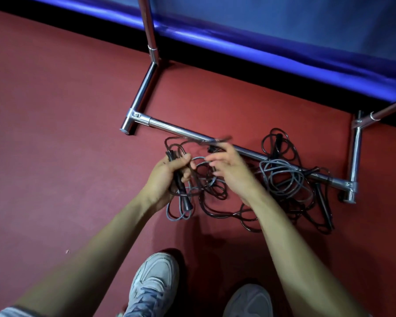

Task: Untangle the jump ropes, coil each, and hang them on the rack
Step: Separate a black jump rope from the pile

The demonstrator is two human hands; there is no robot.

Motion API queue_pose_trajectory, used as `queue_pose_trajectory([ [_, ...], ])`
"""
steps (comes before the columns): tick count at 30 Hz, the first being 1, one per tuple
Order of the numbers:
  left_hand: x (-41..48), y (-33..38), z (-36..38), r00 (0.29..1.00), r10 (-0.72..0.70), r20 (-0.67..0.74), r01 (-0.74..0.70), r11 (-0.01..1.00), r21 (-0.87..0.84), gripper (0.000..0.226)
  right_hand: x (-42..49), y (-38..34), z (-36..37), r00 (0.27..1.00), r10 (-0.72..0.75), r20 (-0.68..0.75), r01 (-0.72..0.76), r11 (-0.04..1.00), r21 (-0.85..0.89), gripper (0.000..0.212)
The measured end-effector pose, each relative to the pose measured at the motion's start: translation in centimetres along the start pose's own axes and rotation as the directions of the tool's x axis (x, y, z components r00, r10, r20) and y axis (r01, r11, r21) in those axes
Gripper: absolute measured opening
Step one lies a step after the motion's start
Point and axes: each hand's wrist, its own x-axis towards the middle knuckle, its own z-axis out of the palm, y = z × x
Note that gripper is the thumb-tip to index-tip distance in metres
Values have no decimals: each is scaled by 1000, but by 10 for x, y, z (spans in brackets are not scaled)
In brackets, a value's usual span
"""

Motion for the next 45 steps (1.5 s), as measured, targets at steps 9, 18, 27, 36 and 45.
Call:
queue_pose_trajectory([
  [9, 4, 6, -16, 989, -80, -122, 20, 904, -426, 22, -7, 39, -9, 975, -208, 81, 213, 762, -612, 21],
  [18, -15, 1, 0, 978, 5, 211, -54, 973, 225, 28, -16, -30, -5, 986, -166, 1, 166, 985, 41, 11],
  [27, -10, 8, 14, 1000, -13, 11, 12, 996, 88, 20, -8, -25, -9, 987, -140, -85, 156, 962, 225, 16],
  [36, -7, 15, 1, 998, -63, 0, 62, 970, -234, 28, -21, 17, -6, 986, -39, 163, 85, 954, -288, 50],
  [45, 1, 18, -12, 948, 125, -293, -123, 992, 27, 16, -11, 12, -14, 910, -401, -110, 291, 802, -521, 11],
])
